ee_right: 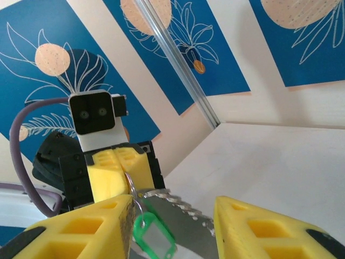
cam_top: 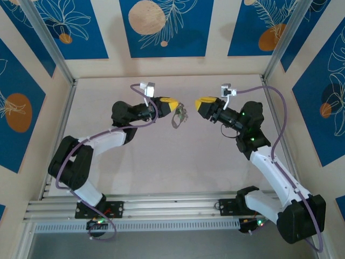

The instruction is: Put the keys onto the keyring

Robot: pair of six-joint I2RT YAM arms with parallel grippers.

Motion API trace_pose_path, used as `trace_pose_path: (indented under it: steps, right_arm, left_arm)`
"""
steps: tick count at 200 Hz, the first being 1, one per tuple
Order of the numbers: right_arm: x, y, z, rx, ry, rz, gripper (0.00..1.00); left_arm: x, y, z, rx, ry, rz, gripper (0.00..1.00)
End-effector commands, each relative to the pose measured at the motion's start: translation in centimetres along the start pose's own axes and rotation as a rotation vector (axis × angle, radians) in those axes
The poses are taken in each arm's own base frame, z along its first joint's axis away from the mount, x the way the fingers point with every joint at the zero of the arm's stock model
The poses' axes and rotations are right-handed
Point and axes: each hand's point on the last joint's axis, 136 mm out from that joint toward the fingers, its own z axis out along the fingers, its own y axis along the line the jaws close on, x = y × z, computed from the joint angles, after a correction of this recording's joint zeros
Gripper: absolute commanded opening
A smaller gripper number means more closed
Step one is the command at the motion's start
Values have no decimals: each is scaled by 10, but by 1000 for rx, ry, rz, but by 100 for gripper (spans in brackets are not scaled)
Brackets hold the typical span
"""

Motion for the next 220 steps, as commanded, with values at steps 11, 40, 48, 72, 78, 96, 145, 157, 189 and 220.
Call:
trace_pose_path:
  steps: [11,40,48,72,78,96,145,157,189,220]
  right_arm:
    - [-10,16,11,-79,-32,-14,45]
    - [-6,27,18,-139,-20,-26,45]
    - [-4,29,20,-154,-16,-31,45]
    - [1,39,23,-201,-2,-47,45]
    - [2,42,24,-213,2,-53,45]
    - [6,48,25,-238,12,-64,45]
    - [13,50,31,-256,36,-63,44]
    - [14,49,33,-256,41,-59,44]
    - [18,46,37,-258,54,-53,43]
    - [19,45,39,-259,58,-51,30]
  left_arm:
    - [-7,-14,5,43,-52,44,0]
    - [-7,-15,6,46,-59,41,0]
    - [-7,-15,6,46,-59,41,0]
    - [-7,-17,9,54,-59,43,0]
    - [-7,-17,9,54,-59,43,0]
    - [-8,-17,9,54,-59,42,0]
    - [-10,-18,11,60,-60,45,0]
    - [-10,-19,11,62,-61,46,0]
    - [-11,-20,11,65,-60,48,0]
    - [-11,-21,12,68,-58,50,0]
